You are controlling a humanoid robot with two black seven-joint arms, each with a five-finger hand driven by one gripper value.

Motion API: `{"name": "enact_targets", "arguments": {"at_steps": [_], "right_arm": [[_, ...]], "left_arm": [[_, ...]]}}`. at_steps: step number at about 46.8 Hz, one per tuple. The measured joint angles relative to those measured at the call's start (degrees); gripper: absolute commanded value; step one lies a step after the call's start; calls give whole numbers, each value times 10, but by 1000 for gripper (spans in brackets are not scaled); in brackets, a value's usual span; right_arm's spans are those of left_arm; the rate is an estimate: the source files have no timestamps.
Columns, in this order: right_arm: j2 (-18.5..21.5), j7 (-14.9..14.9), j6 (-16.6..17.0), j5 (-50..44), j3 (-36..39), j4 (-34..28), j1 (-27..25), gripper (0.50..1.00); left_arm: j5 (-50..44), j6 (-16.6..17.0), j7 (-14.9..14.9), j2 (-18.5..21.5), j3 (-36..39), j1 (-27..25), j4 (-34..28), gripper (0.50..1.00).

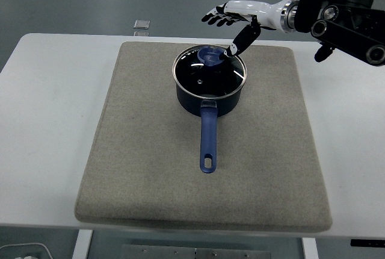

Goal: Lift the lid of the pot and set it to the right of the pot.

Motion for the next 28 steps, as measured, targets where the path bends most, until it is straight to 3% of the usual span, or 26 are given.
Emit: {"name": "enact_targets", "arguments": {"at_steps": [28], "right_arm": [[38, 0, 1, -57, -30, -3, 9, 901]], "left_arm": [[0, 0, 0, 0, 0, 0, 0, 1000]]}}
